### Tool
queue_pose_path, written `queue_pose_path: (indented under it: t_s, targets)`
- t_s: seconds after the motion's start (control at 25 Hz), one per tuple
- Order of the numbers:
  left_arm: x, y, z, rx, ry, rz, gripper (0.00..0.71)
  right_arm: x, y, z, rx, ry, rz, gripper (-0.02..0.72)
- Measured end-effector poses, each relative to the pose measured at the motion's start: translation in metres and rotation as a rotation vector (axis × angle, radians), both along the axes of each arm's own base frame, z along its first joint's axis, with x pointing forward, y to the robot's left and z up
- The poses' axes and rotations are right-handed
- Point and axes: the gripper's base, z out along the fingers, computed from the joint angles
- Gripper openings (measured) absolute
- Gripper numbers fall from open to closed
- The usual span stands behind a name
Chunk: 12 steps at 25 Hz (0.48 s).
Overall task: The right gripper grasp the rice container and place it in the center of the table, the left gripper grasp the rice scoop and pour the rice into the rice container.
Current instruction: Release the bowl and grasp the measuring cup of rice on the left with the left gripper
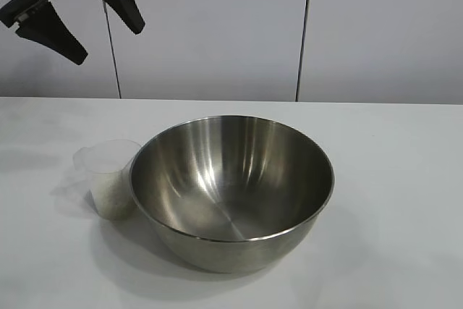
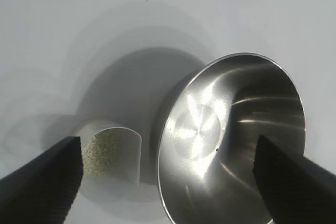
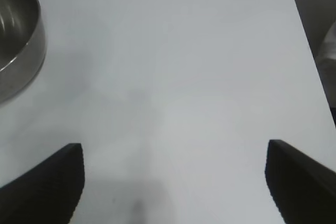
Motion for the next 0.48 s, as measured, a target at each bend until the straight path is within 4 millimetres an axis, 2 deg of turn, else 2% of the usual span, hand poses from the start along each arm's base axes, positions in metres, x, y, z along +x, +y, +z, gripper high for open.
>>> queue_pose_path:
  t_s: [0.48]
  targets:
    - [0.0002,0.0000,0.0001,0.000,-0.002,0.001,0.636,0.0031,-0.0005,-0.0007,-0.003,-0.016,-0.001,0.640]
